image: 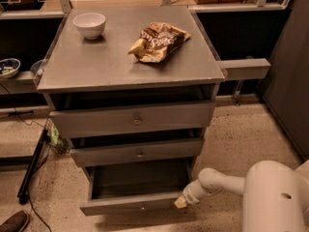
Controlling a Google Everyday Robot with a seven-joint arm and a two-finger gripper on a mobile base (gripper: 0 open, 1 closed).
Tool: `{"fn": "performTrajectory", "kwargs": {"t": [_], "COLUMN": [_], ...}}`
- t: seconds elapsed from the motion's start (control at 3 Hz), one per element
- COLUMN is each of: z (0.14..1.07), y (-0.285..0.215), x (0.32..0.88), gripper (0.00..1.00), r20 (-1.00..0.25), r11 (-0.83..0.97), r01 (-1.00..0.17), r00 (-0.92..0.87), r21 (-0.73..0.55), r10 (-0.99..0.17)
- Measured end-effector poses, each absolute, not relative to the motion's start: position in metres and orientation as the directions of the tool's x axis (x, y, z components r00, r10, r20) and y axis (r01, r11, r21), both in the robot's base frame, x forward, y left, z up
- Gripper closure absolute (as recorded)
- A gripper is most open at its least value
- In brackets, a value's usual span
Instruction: Close bottom drawer
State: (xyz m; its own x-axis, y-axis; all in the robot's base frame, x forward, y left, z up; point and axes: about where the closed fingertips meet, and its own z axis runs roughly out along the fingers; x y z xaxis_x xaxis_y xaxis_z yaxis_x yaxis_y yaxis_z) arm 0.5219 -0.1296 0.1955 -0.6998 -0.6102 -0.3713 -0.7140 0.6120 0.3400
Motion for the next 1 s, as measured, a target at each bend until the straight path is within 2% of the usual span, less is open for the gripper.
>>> {"fn": "performTrajectory", "kwargs": {"t": [0.33,1.0], "z": [0.1956,0.1956], "y": [-0.1312,-0.1312], "x": [0.5196,0.5195], "gripper": [1.00,0.57], "r20": [-0.372,-0.372], "r11": [0.612,0.611], "r01": [-0.715,-0.715], "r00": [-0.699,-0.699], "r21": [0.340,0.340], "r10": [-0.610,-0.611]}}
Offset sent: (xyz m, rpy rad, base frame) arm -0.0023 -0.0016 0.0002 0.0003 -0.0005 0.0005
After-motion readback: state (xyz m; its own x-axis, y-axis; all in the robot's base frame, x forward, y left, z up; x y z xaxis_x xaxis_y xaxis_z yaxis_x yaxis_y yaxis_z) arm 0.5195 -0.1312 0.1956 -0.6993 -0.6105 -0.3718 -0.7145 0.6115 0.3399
